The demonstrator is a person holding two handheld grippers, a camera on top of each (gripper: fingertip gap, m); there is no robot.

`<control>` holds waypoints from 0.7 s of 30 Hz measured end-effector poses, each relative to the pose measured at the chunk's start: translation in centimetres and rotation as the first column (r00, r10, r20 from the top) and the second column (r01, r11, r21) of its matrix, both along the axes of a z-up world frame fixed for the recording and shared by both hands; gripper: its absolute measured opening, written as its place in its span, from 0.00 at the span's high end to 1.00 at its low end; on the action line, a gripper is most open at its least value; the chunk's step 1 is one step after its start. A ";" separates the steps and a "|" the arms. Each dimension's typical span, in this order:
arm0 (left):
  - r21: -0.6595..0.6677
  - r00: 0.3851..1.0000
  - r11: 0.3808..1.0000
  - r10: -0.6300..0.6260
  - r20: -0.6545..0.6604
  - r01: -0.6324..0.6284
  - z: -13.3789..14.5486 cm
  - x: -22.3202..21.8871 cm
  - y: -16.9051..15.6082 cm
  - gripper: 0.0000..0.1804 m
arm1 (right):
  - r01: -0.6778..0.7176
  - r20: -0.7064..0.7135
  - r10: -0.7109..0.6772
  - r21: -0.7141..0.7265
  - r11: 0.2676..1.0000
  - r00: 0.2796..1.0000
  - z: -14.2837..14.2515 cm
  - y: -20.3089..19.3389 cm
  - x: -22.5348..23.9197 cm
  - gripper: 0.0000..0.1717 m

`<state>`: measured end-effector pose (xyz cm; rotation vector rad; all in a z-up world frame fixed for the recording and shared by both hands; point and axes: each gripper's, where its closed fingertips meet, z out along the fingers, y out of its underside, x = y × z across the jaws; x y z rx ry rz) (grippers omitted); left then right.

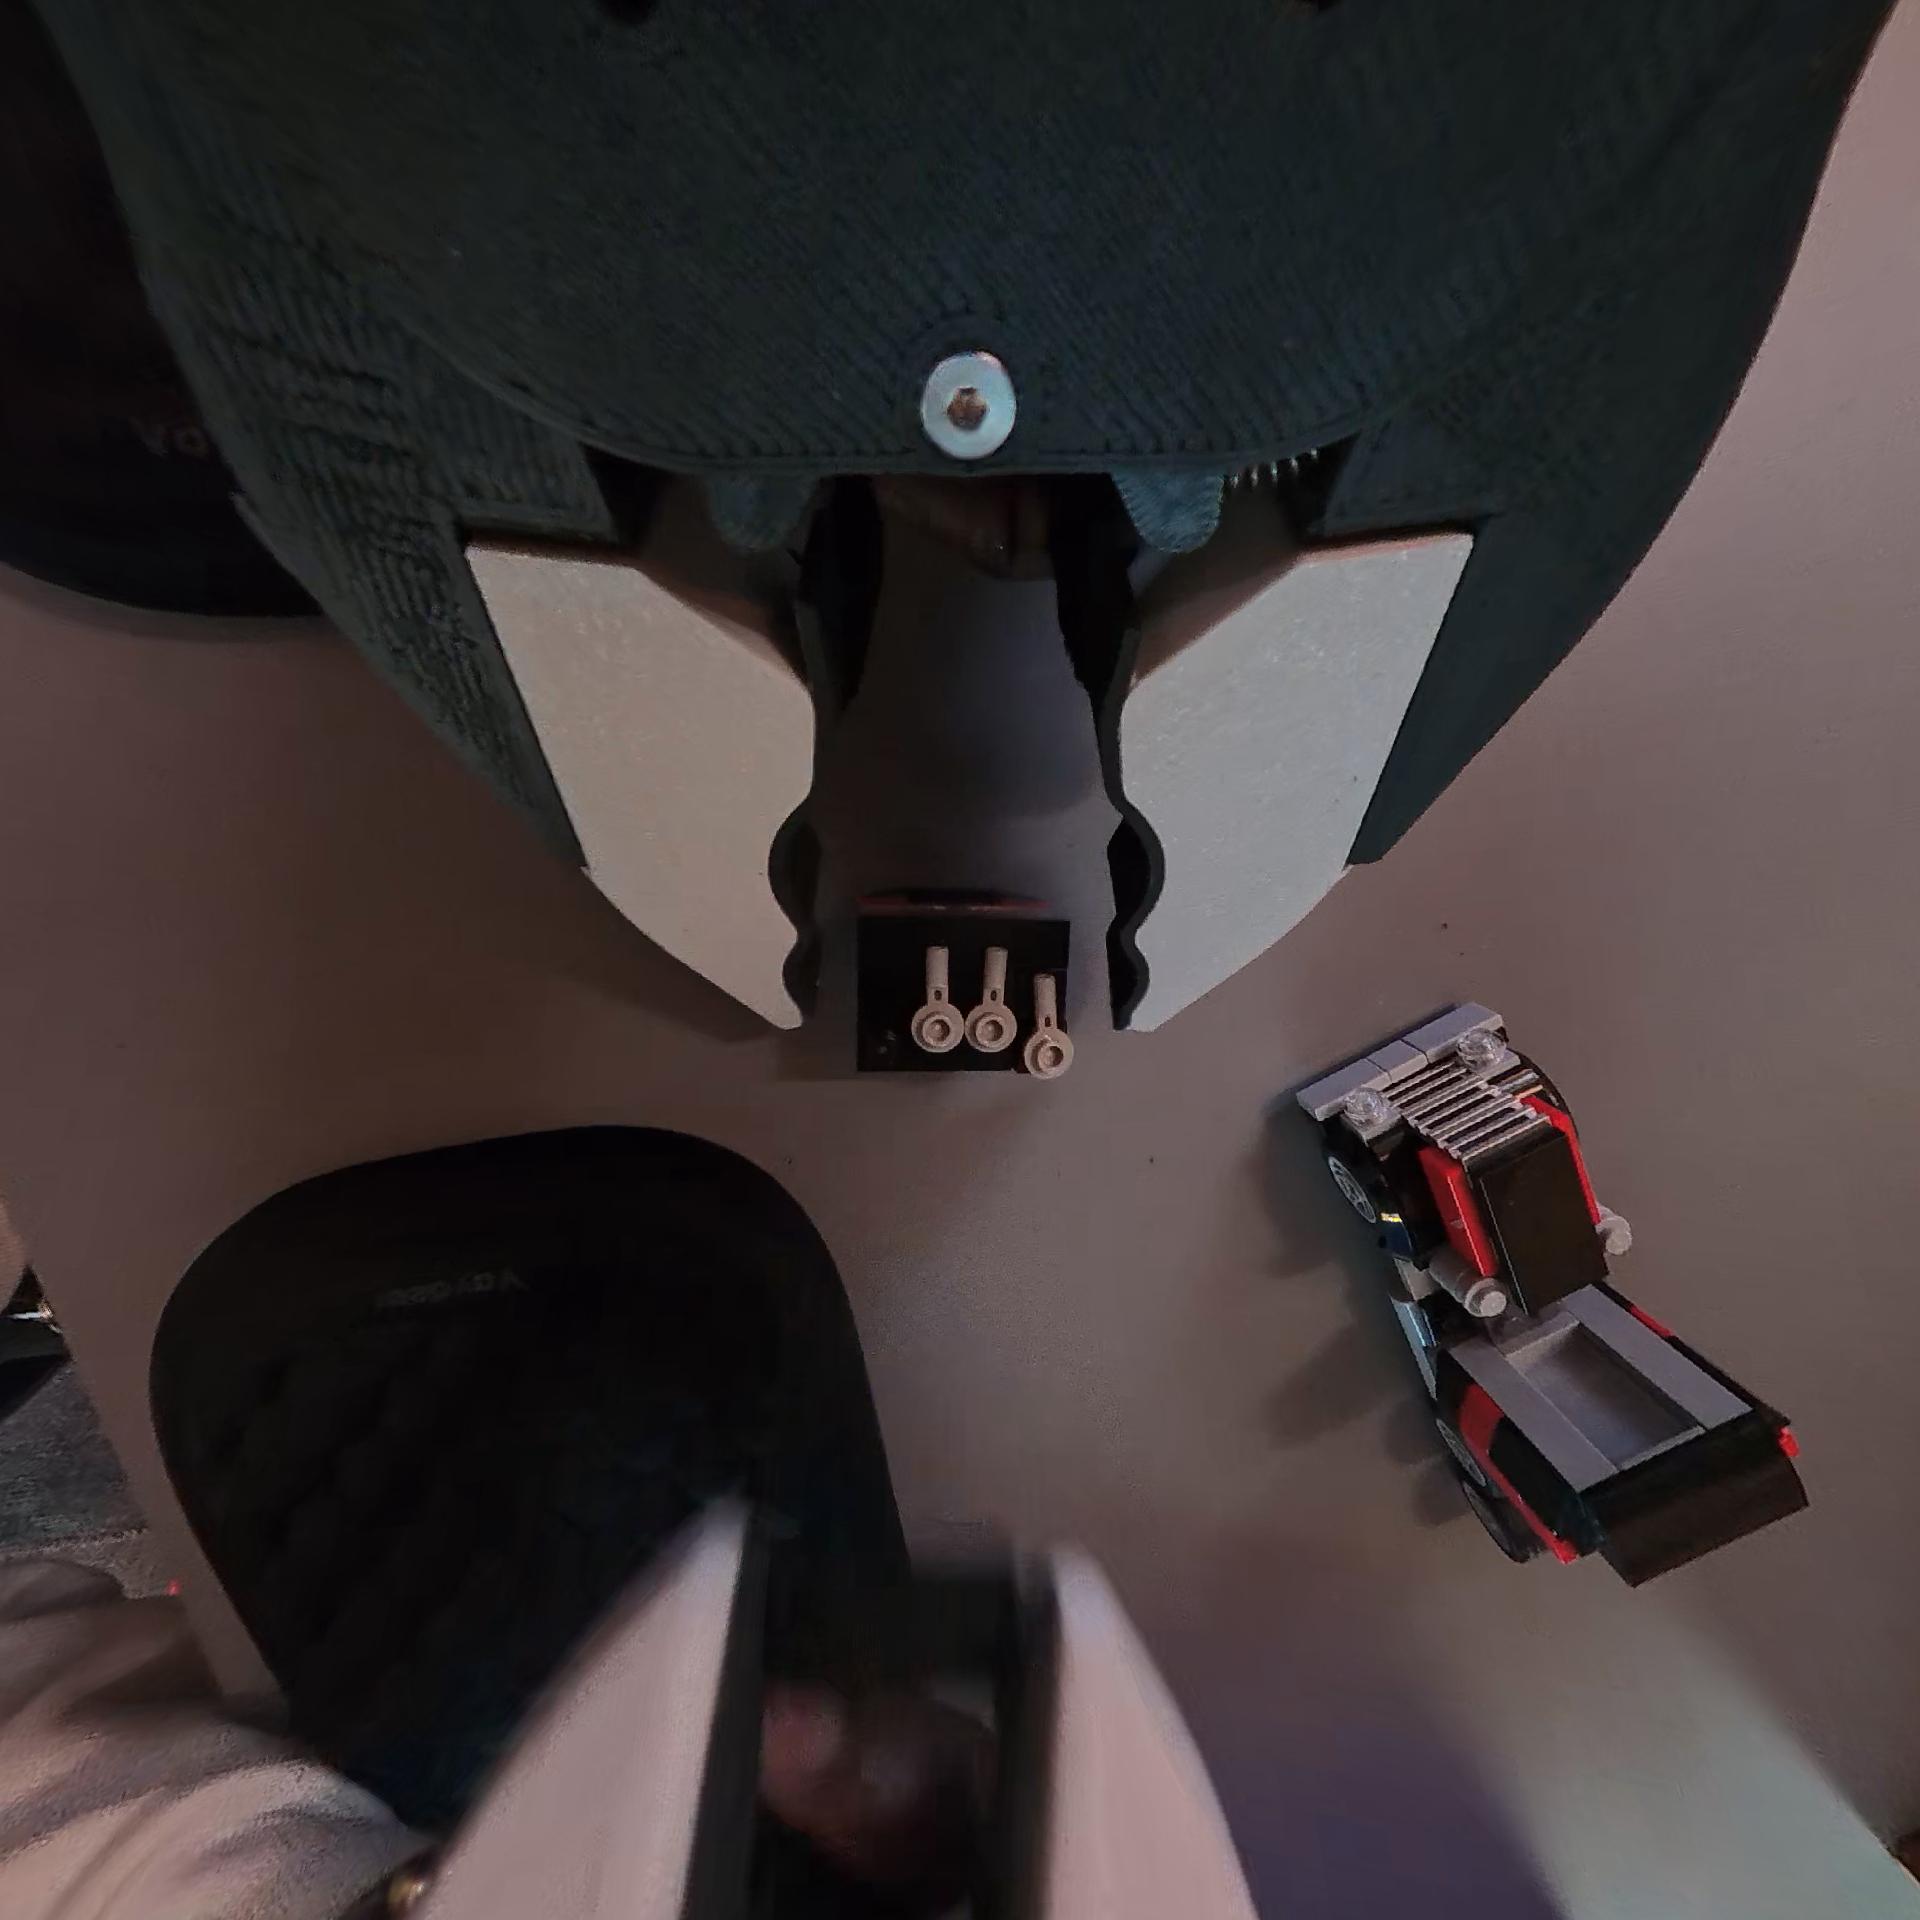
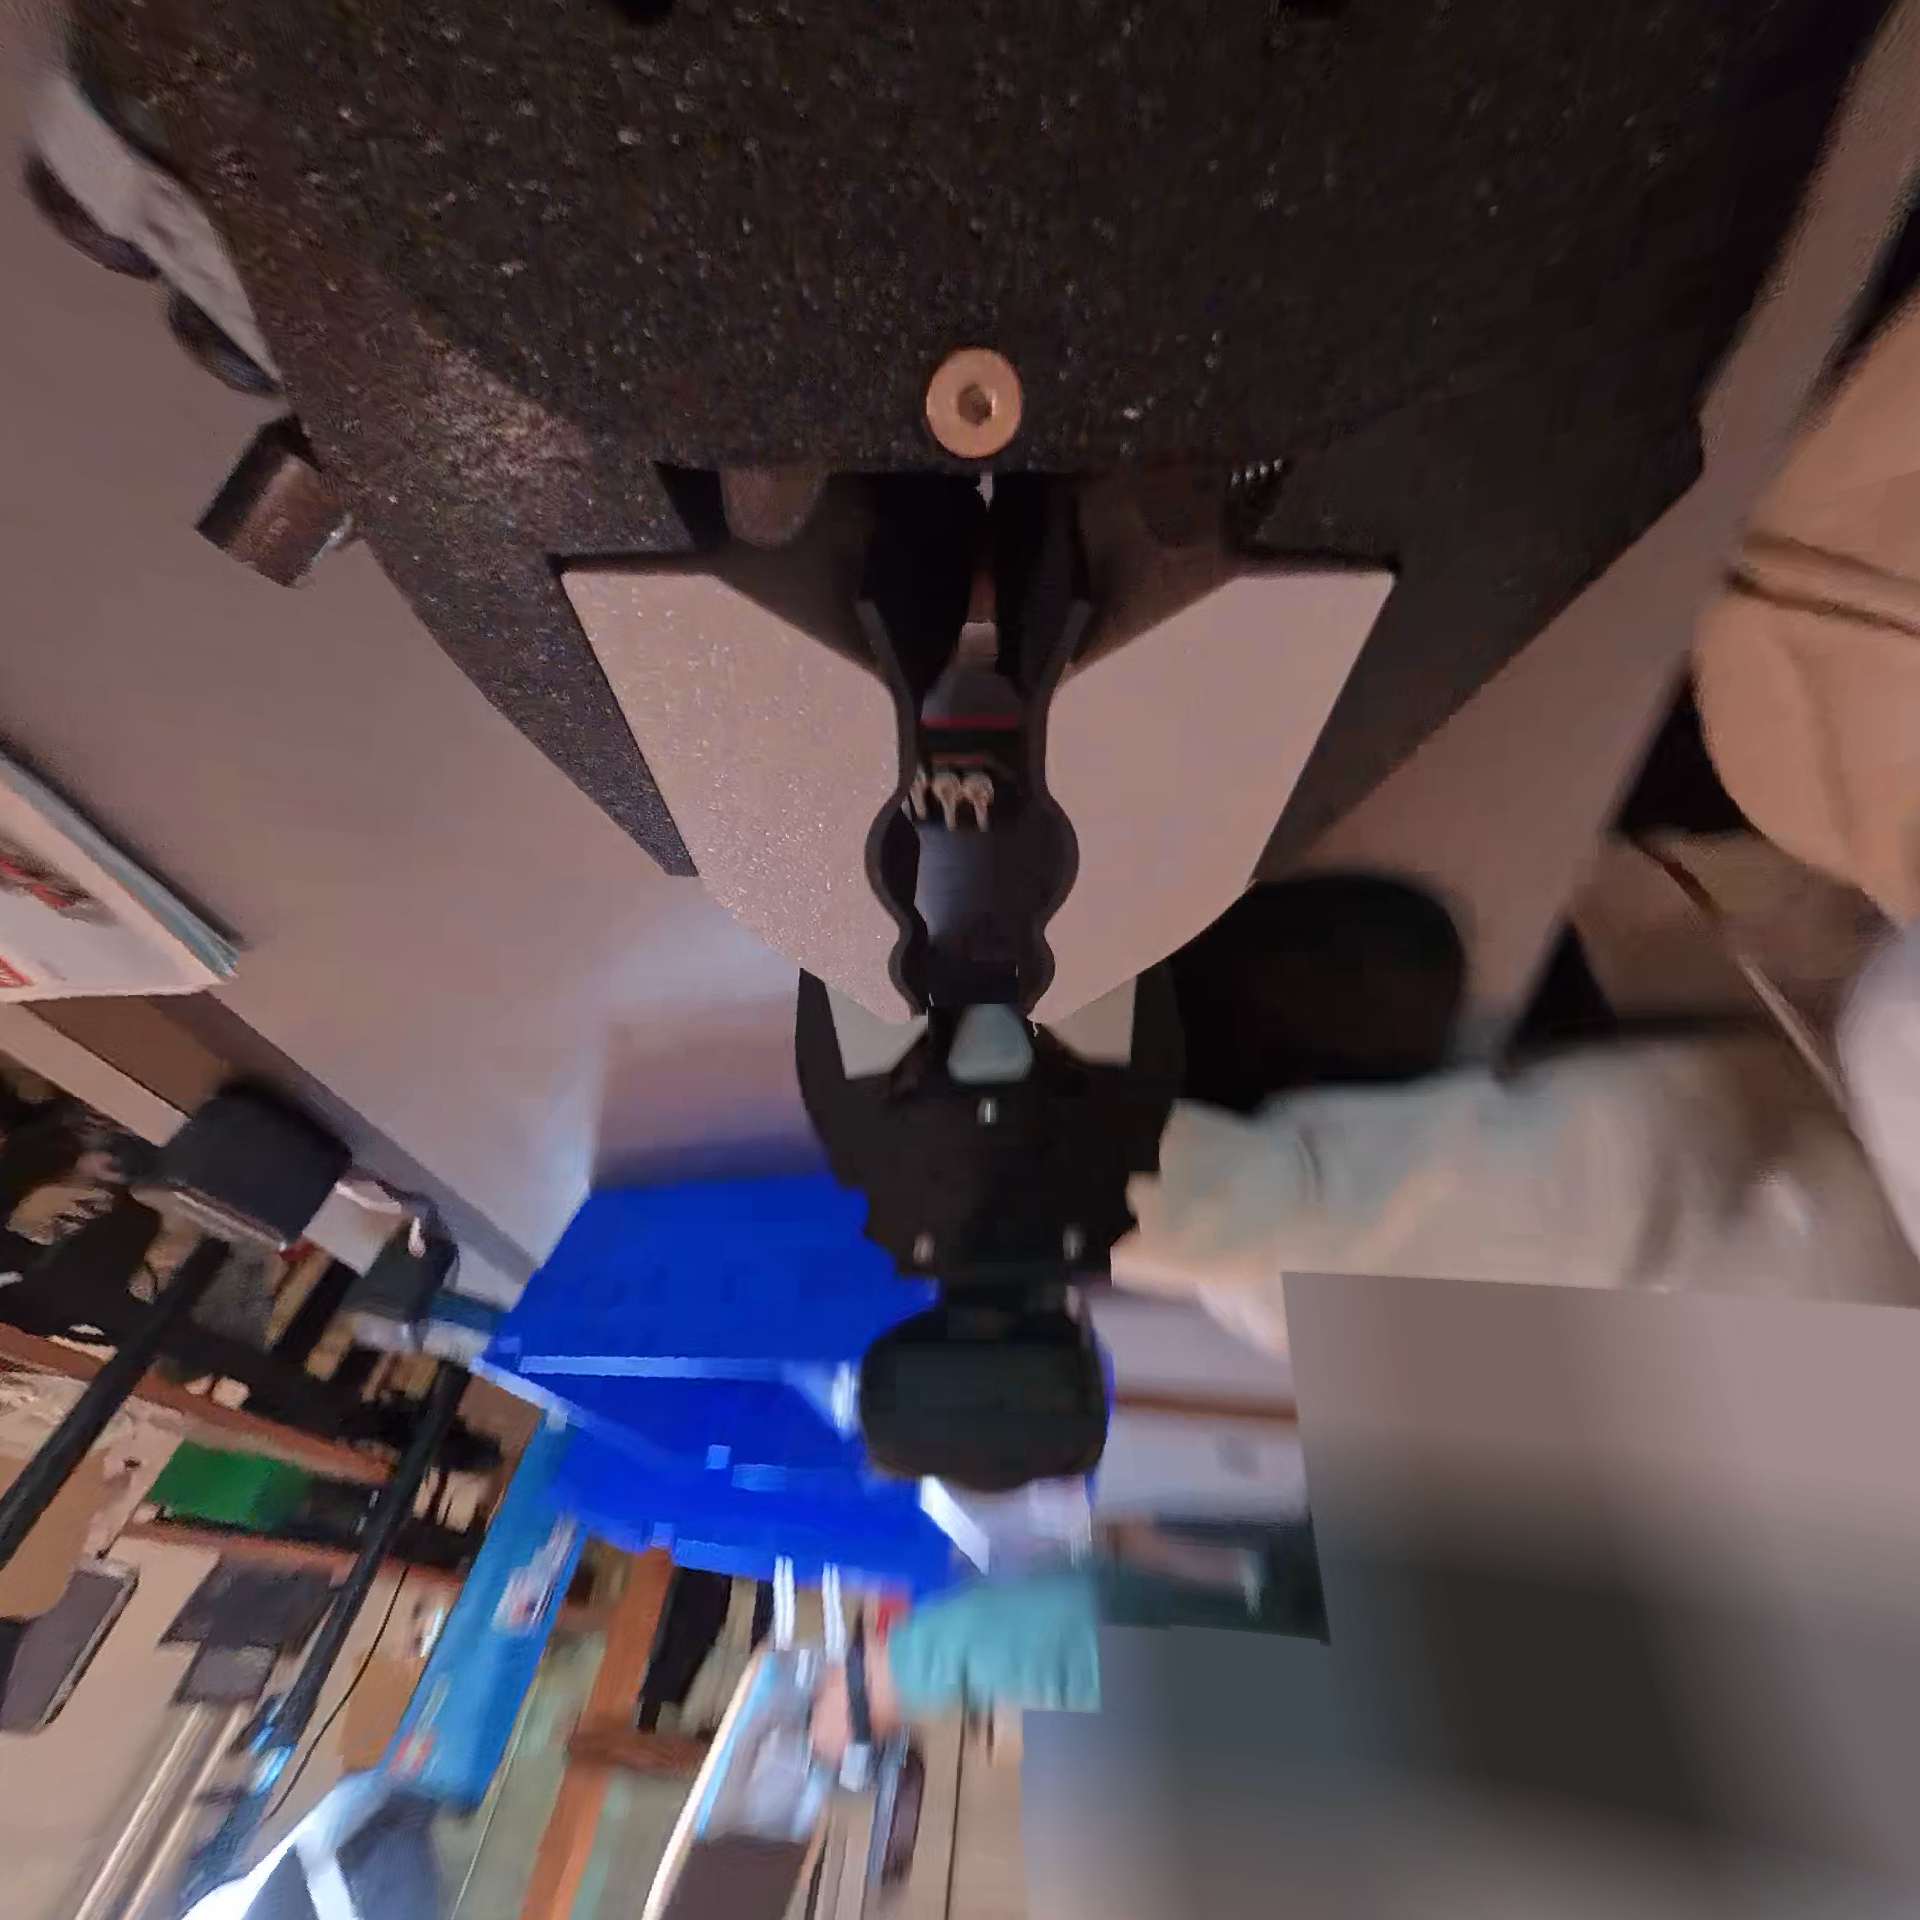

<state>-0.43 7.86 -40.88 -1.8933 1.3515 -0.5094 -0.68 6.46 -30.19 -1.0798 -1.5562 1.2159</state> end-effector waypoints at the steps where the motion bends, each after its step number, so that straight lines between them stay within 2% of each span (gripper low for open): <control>1: 0.005 1.000 1.000 -0.005 0.003 0.005 0.1 0.1 0.0 0.70 | -0.014 -0.065 0.008 -0.093 0.996 0.998 1.3 0.3 0.5 0.91; 4: 0.022 1.000 1.000 -0.004 0.005 0.004 0.2 0.0 0.1 0.70 | -0.089 -0.203 0.024 -0.315 0.945 0.979 4.2 1.1 2.0 0.91; 6: 0.024 1.000 1.000 -0.001 -0.001 0.001 0.2 -0.1 0.1 0.70 | -0.138 -0.267 0.031 -0.391 0.910 0.963 5.5 1.5 3.0 0.91; 10: 0.037 1.000 0.999 -0.011 -0.009 0.012 0.1 -0.1 0.1 0.70 | -0.170 -0.341 0.020 -0.418 0.892 0.940 8.0 2.1 5.1 0.91; 13: 0.044 0.999 0.999 -0.020 -0.026 0.022 -0.1 -0.1 0.0 0.70 | -0.098 -0.369 -0.053 -0.379 0.920 0.928 10.5 3.3 8.3 0.91; 16: 0.048 0.999 0.999 -0.019 -0.030 0.020 -0.1 -0.1 0.0 0.70 | 0.145 -0.344 -0.269 -0.345 0.927 0.900 12.5 6.3 13.1 0.91; 18: 0.057 0.999 0.998 -0.015 -0.028 0.017 0.0 -0.1 0.1 0.70 | 0.433 -0.260 -0.498 -0.270 0.860 0.827 12.2 9.4 17.3 0.91; 19: 0.061 1.000 0.998 -0.013 -0.028 0.015 0.1 -0.1 0.1 0.70 | 0.600 -0.201 -0.633 -0.203 0.773 0.747 11.4 11.4 20.0 0.91; 21: 0.069 0.999 0.998 -0.012 -0.031 0.014 0.2 -0.1 0.1 0.70 | 0.852 -0.059 -0.854 -0.055 0.520 0.518 9.1 14.7 25.9 0.91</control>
